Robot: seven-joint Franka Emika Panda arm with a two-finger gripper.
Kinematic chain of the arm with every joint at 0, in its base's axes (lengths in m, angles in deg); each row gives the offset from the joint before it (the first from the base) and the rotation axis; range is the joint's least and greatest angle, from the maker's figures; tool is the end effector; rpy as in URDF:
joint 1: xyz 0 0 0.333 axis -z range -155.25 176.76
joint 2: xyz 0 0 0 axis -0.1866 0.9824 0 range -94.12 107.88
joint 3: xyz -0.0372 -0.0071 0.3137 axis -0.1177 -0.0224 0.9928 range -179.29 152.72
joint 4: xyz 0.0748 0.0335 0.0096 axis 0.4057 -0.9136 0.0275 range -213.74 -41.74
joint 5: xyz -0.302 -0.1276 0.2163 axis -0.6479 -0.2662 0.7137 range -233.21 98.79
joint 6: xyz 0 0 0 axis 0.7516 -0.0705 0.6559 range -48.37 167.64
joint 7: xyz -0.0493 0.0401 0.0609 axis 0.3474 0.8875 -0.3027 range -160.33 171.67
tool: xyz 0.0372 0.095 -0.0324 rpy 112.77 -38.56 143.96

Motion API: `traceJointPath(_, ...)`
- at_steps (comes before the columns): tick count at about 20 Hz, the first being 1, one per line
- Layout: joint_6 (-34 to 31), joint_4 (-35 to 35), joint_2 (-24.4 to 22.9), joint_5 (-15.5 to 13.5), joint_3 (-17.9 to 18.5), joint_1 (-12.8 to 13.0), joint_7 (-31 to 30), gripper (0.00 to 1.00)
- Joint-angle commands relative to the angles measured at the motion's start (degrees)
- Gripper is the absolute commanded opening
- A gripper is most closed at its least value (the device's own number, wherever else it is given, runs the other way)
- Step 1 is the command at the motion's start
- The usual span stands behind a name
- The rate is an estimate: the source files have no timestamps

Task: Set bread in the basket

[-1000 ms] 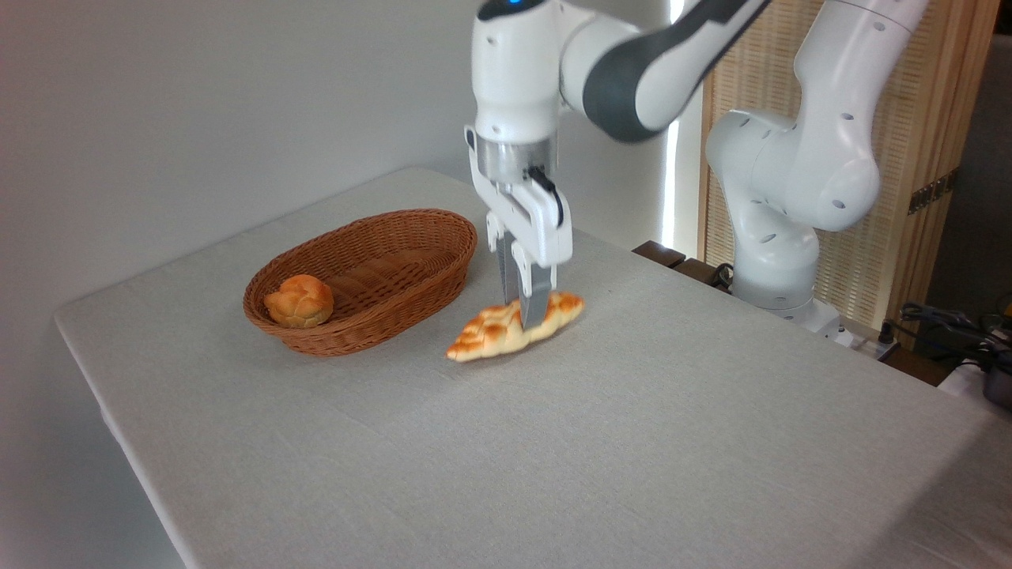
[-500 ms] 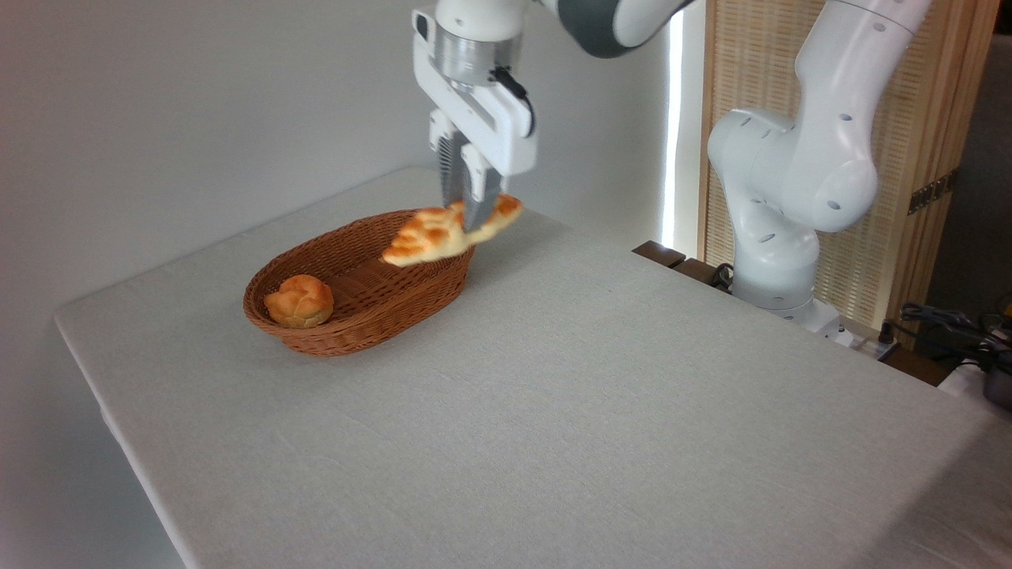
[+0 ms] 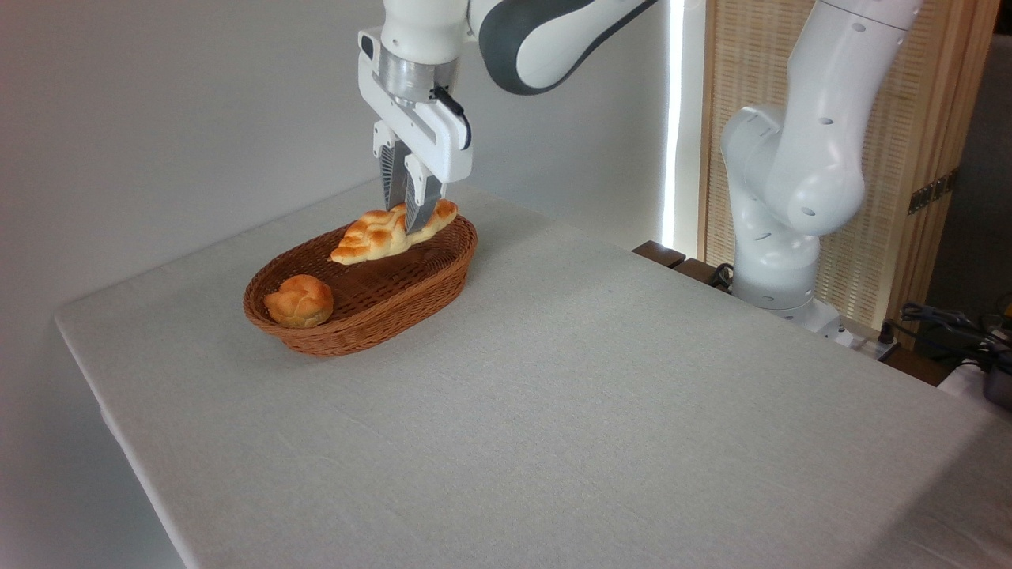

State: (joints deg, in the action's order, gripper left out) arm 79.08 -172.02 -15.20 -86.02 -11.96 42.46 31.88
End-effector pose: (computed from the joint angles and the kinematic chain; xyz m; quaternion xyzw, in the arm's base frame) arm 0.3888 -0.2399 0.5078 0.8993 -0.3936 0.1164 0.1512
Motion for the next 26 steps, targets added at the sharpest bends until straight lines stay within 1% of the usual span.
traceJointPath(1, 0.6, 1.0, 0.9, 0.1, 1.2, 1.6, -1.1, 1.00)
traceJointPath(8, 0.6, 1.1, 0.8, 0.1, 1.4, 1.5, -1.1, 1.00)
traceJointPath(11, 0.2, 2.3, 0.9, 0.6, 1.5, 0.6, -0.8, 1.00)
traceJointPath(12, -0.4, 4.4, 2.0, 2.0, 1.5, -0.7, -1.0, 1.00)
traceJointPath(13, -2.3, 7.2, 3.7, 3.3, 1.4, -2.3, -1.1, 1.00)
traceJointPath(15, -11.2, 14.8, 7.5, 5.3, 1.5, -3.8, -1.0, 1.00)
traceJointPath(17, -20.8, 23.0, 10.7, 8.2, 1.4, -7.0, -0.8, 1.00)
traceJointPath(18, -24.8, 26.8, 12.7, 9.1, 1.3, -8.7, -0.8, 1.00)
traceJointPath(19, -27.3, 30.2, 14.2, 9.9, 1.4, -9.7, -0.6, 1.00)
traceJointPath(20, -28.2, 32.2, 15.0, 11.0, 1.4, -10.4, -0.6, 1.00)
traceJointPath(22, -28.2, 34.4, 16.0, 14.1, 1.1, -13.5, -0.5, 1.00)
traceJointPath(23, -28.2, 34.9, 16.0, 15.2, 0.5, -15.5, -0.4, 1.00)
traceJointPath(24, -28.3, 35.1, 15.9, 15.4, -0.1, -17.7, 0.1, 1.00)
traceJointPath(26, -28.7, 36.5, 15.9, 15.4, -3.2, -23.5, 2.4, 1.00)
